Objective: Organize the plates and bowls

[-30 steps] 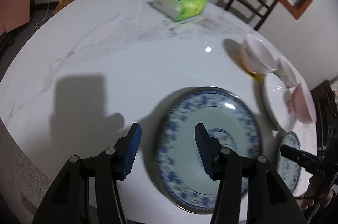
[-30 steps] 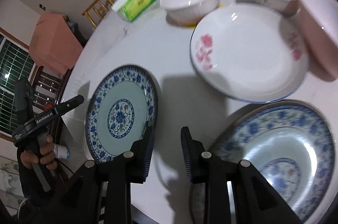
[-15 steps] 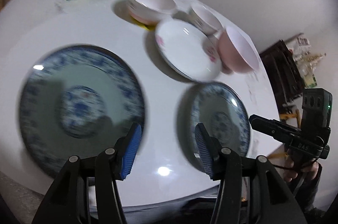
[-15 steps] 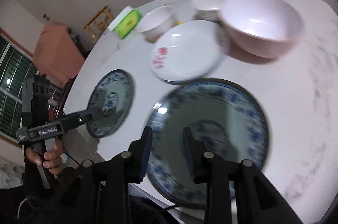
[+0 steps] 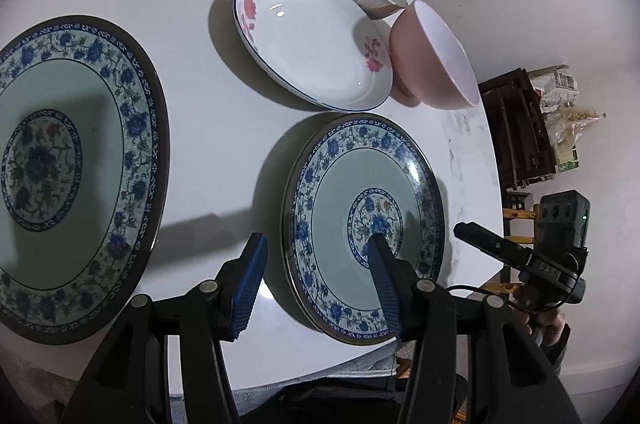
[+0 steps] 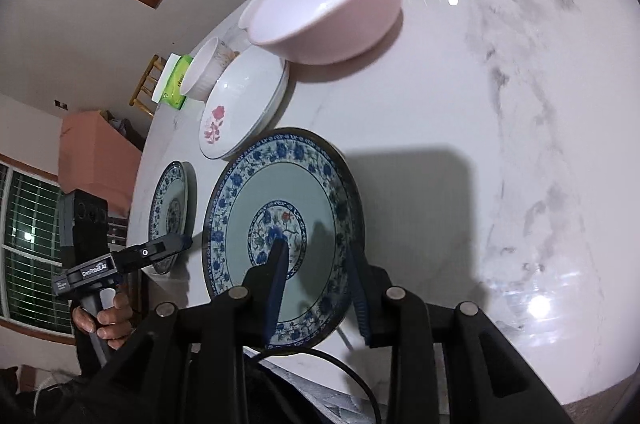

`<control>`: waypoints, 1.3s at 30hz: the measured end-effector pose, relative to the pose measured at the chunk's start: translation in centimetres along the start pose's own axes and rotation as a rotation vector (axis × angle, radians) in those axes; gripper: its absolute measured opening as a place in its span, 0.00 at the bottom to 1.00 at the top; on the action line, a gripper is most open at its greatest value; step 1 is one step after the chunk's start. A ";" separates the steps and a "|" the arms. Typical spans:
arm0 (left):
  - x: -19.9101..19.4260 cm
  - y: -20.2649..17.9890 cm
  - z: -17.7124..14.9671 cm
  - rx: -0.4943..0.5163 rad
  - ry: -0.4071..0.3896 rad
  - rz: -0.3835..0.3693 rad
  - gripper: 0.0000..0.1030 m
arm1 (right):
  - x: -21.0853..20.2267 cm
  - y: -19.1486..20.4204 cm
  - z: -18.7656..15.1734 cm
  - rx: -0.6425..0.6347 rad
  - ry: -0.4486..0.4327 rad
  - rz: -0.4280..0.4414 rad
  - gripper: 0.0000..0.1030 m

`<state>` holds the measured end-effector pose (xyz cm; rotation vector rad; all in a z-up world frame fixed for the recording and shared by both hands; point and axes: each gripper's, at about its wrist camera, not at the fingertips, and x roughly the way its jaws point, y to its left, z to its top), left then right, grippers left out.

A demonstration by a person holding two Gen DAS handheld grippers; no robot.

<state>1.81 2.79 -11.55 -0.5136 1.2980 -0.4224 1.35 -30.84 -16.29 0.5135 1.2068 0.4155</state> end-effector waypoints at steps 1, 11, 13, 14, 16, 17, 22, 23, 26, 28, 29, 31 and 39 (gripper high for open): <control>0.2 0.1 0.0 -0.004 0.002 0.004 0.45 | 0.2 -0.2 0.0 0.005 0.004 0.003 0.29; 1.0 0.4 -0.2 -0.018 0.027 0.015 0.43 | 0.2 -1.1 0.5 0.000 -0.007 0.003 0.29; 1.5 0.0 -0.1 -0.014 0.032 0.013 0.42 | 0.2 -1.7 0.6 0.005 -0.002 -0.007 0.29; 1.6 0.0 -0.1 -0.011 0.039 0.011 0.42 | 0.4 -2.0 0.6 0.008 0.004 -0.012 0.29; 1.9 -0.1 -0.1 -0.011 0.045 0.014 0.40 | 0.8 -2.2 0.6 0.011 0.017 -0.003 0.29; 2.0 -0.1 -0.1 -0.013 0.048 0.014 0.39 | 1.1 -2.2 0.5 0.012 0.023 0.000 0.29; 2.4 -0.1 0.0 -0.009 0.056 0.019 0.33 | 2.0 -2.3 0.6 0.016 0.036 0.032 0.23; 2.5 -0.1 0.0 -0.005 0.061 0.023 0.31 | 2.0 -2.3 0.6 0.016 0.034 0.037 0.22; 2.8 0.1 0.0 -0.007 0.068 0.028 0.27 | 2.1 -2.2 0.6 0.005 0.030 0.028 0.19; 3.0 0.2 0.0 -0.006 0.070 0.031 0.25 | 2.2 -2.5 0.6 0.013 0.030 0.029 0.14; 3.1 0.2 0.0 -0.002 0.070 0.033 0.24 | 2.2 -2.5 0.6 0.012 0.029 0.030 0.13; 3.2 0.3 0.0 0.002 0.071 0.032 0.24 | 2.3 -2.7 0.6 0.015 0.031 0.034 0.12; 3.5 0.1 0.2 0.016 0.066 0.036 0.22 | 3.3 -2.9 0.5 0.016 0.049 0.037 0.12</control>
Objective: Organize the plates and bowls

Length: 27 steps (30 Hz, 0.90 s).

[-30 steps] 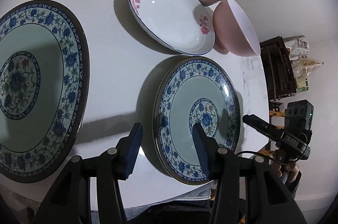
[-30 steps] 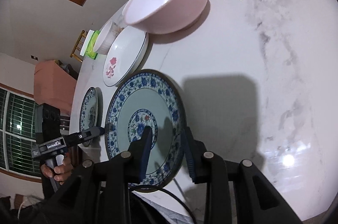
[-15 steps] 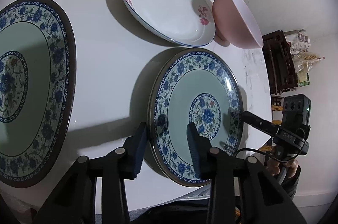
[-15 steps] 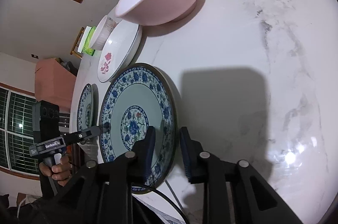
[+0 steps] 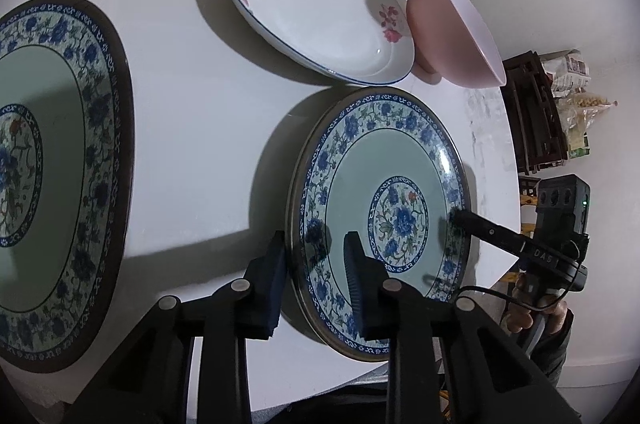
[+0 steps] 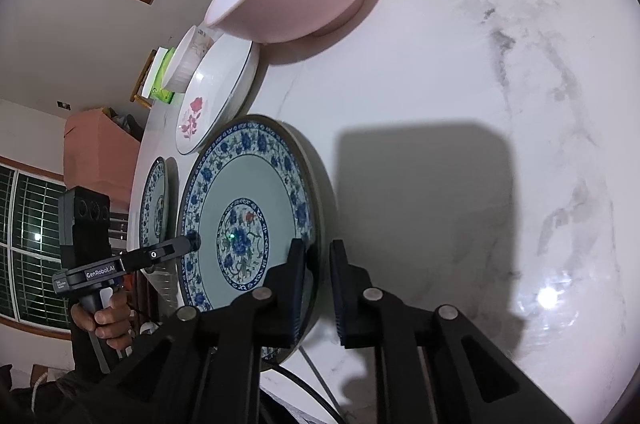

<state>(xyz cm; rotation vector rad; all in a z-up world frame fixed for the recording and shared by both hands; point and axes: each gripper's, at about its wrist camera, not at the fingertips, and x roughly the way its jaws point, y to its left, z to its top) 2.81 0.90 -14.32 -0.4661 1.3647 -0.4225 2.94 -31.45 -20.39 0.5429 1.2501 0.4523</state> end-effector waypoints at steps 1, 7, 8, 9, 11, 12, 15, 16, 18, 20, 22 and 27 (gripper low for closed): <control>-0.1 0.0 0.0 0.003 -0.004 0.007 0.22 | 0.1 0.1 -0.1 0.003 0.003 0.008 0.12; 0.0 -0.5 -0.3 0.044 -0.021 0.073 0.13 | -0.1 0.4 -0.5 -0.001 -0.020 -0.017 0.11; 0.0 -0.5 -0.3 0.043 -0.021 0.075 0.13 | -0.1 0.5 -0.6 -0.001 -0.021 -0.022 0.11; 0.0 -0.5 -0.3 0.044 -0.021 0.079 0.13 | -0.1 0.6 -0.7 0.003 -0.023 -0.024 0.11; 0.0 -0.5 -0.4 0.049 -0.021 0.085 0.13 | -0.3 0.8 -0.8 0.002 -0.028 -0.035 0.11; 0.0 -0.5 -0.4 0.053 -0.020 0.088 0.13 | -0.3 1.0 -0.8 0.002 -0.030 -0.040 0.11; -0.3 -0.4 -0.5 0.056 -0.027 0.089 0.14 | -0.5 1.3 -0.9 0.004 -0.036 -0.046 0.11; -0.4 -0.5 -0.6 0.056 -0.030 0.090 0.14 | -0.6 1.4 -0.9 0.001 -0.038 -0.046 0.11; -0.9 -0.5 -0.6 0.058 -0.041 0.095 0.14 | -0.7 1.7 -0.7 0.002 -0.042 -0.049 0.12; -1.2 -0.5 -0.6 0.055 -0.047 0.098 0.14 | -0.6 2.1 -0.7 -0.001 -0.041 -0.049 0.12; -1.6 -0.5 -0.6 0.056 -0.056 0.105 0.14 | -0.6 2.6 -0.7 -0.006 -0.040 -0.052 0.12; -2.9 0.0 -0.6 0.053 -0.083 0.118 0.15 | -0.5 4.2 -0.4 -0.028 -0.041 -0.055 0.12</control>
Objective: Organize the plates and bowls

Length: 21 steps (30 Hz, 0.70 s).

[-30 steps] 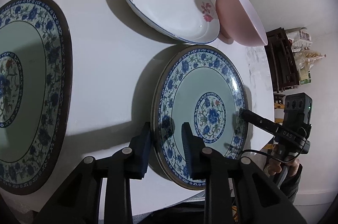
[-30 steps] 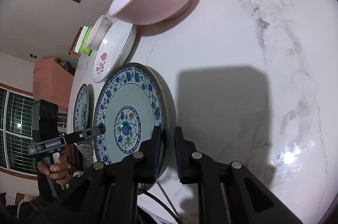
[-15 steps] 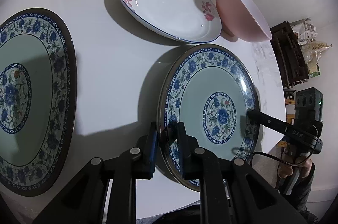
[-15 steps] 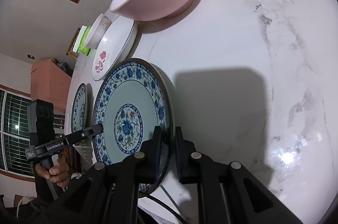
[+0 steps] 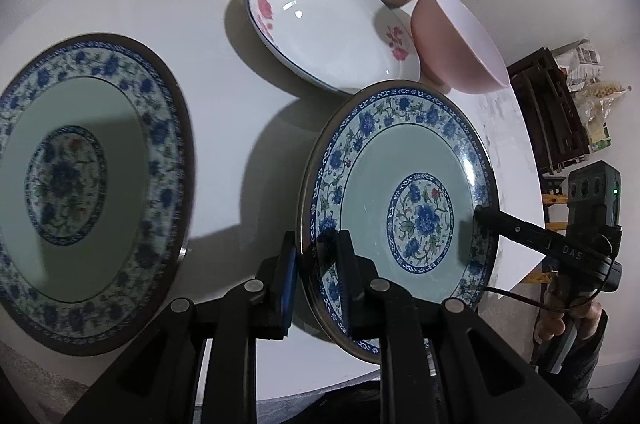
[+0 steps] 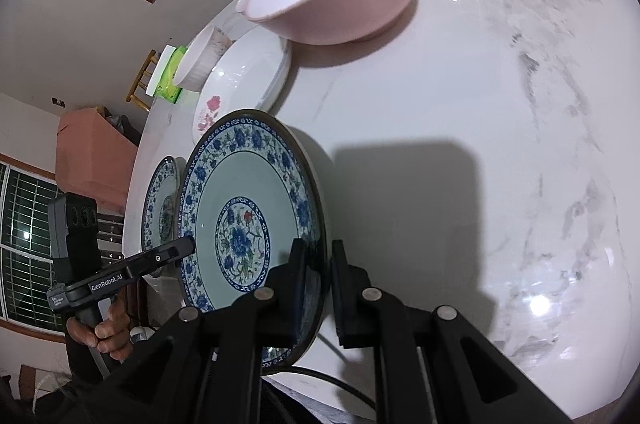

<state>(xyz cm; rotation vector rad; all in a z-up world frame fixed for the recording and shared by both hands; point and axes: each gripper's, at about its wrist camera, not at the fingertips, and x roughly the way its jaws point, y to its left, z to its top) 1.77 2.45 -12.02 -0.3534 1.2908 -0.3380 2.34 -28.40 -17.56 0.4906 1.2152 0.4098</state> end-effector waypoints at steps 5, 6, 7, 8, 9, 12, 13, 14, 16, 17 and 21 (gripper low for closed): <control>-1.7 1.0 0.2 -0.012 -0.033 0.012 0.15 | 0.2 1.6 0.5 -0.025 -0.002 0.006 0.12; -1.9 1.2 0.2 -0.013 -0.039 0.014 0.15 | 0.3 1.9 0.6 -0.028 -0.001 0.009 0.12; -2.3 1.6 0.2 -0.019 -0.046 0.017 0.15 | 0.5 2.3 0.7 -0.033 0.001 0.012 0.12; -2.6 1.9 0.3 -0.024 -0.050 0.018 0.15 | 0.6 2.7 0.8 -0.037 0.003 0.015 0.12; -2.9 2.2 0.4 -0.031 -0.058 0.022 0.15 | 0.8 3.1 1.0 -0.041 0.005 0.017 0.12; -4.2 3.6 0.6 -0.055 -0.081 0.037 0.15 | 1.8 4.9 1.5 -0.060 0.015 0.026 0.12; -4.7 4.0 0.5 -0.059 -0.089 0.042 0.15 | 2.2 5.5 1.7 -0.068 0.019 0.029 0.12; -5.2 4.5 0.5 -0.067 -0.097 0.047 0.15 | 2.4 6.0 1.9 -0.074 0.023 0.033 0.12; -6.3 5.9 0.7 -0.084 -0.114 0.062 0.15 | 3.3 7.3 2.2 -0.085 0.033 0.043 0.12; -6.9 6.6 0.7 -0.092 -0.123 0.069 0.15 | 3.7 8.0 2.3 -0.093 0.039 0.047 0.12; -8.7 9.3 0.8 -0.126 -0.150 0.101 0.15 | 5.8 10.9 2.6 -0.126 0.069 0.059 0.12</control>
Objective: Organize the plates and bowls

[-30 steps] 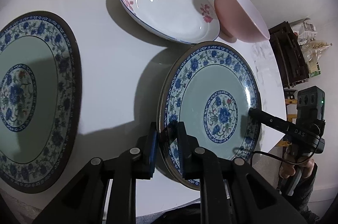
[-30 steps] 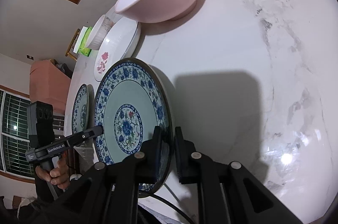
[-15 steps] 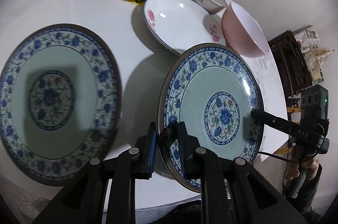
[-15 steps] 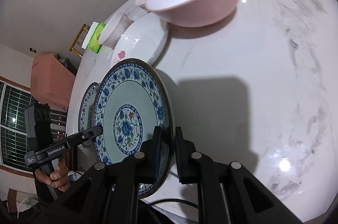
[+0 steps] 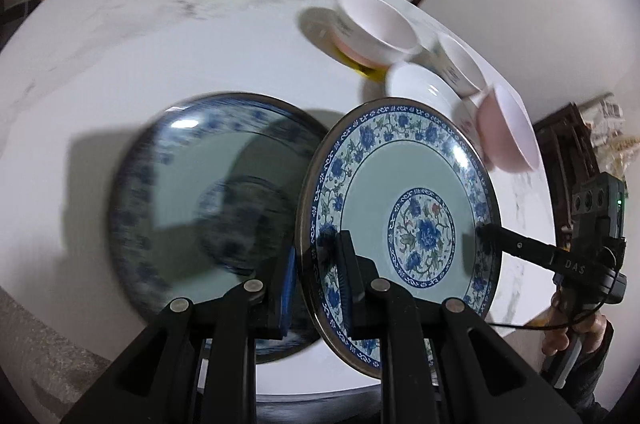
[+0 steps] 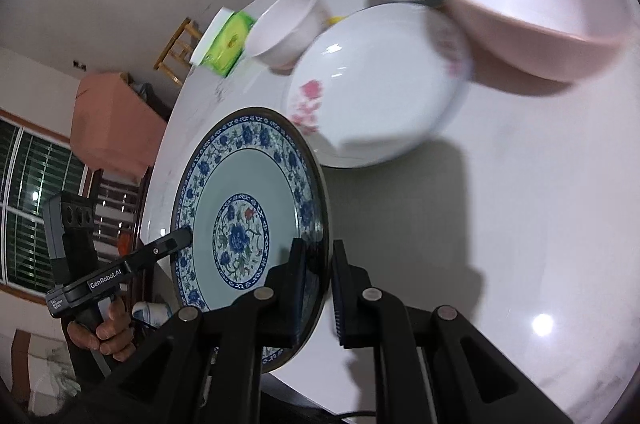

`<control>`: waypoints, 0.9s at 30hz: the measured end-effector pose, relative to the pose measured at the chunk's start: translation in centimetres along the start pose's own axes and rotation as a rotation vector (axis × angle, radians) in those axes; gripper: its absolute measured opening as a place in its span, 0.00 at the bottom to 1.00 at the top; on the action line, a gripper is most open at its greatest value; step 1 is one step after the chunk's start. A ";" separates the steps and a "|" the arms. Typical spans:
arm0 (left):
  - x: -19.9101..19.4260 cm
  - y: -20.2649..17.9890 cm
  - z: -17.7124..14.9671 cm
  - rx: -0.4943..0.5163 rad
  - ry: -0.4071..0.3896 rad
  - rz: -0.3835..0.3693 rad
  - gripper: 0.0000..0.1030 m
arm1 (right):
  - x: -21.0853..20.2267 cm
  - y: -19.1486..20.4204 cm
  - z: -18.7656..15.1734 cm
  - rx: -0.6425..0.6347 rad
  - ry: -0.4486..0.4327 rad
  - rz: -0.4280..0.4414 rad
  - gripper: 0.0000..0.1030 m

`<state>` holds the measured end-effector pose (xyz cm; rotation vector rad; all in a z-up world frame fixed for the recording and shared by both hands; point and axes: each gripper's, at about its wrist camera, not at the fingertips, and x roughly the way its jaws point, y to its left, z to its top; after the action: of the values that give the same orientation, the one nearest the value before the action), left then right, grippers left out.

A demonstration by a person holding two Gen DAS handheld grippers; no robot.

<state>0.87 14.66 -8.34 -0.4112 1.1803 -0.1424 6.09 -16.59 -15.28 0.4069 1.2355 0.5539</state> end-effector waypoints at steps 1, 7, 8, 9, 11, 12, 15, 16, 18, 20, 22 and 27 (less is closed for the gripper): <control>-0.4 1.0 0.0 -0.012 -0.007 0.011 0.15 | 0.8 0.8 0.2 -0.007 0.011 0.002 0.12; -1.7 5.1 0.3 -0.066 -0.027 0.052 0.15 | 4.6 4.5 1.3 -0.042 0.066 0.010 0.12; -1.7 5.6 0.5 -0.071 -0.028 0.056 0.16 | 5.0 4.9 1.3 -0.047 0.074 0.009 0.12; -1.8 6.3 0.5 -0.079 -0.028 0.061 0.16 | 5.6 5.5 1.4 -0.053 0.084 0.008 0.12; -2.0 7.6 0.6 -0.095 -0.029 0.068 0.16 | 6.5 6.2 1.6 -0.057 0.096 0.006 0.12; -1.9 8.0 0.7 -0.100 -0.028 0.071 0.16 | 6.9 6.4 1.6 -0.058 0.103 0.005 0.12; -1.8 9.3 0.7 -0.119 -0.025 0.078 0.16 | 8.0 7.2 1.3 -0.059 0.121 -0.001 0.12; -1.8 9.6 0.7 -0.122 -0.022 0.079 0.16 | 8.1 7.3 1.1 -0.061 0.127 -0.004 0.12; -1.6 10.1 0.6 -0.128 -0.015 0.080 0.16 | 8.8 7.9 1.2 -0.063 0.134 -0.013 0.13; -1.4 10.3 0.6 -0.129 -0.009 0.082 0.16 | 9.2 8.0 1.3 -0.061 0.141 -0.020 0.13; -1.1 10.6 0.6 -0.131 -0.002 0.084 0.16 | 9.7 8.0 1.4 -0.060 0.147 -0.029 0.13; -1.0 10.5 0.7 -0.105 -0.016 0.116 0.18 | 10.3 9.2 1.8 -0.101 0.140 -0.064 0.15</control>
<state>0.04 24.74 -11.28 -0.4340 1.1957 0.0230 8.48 -3.05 -17.41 0.2458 1.3434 0.5948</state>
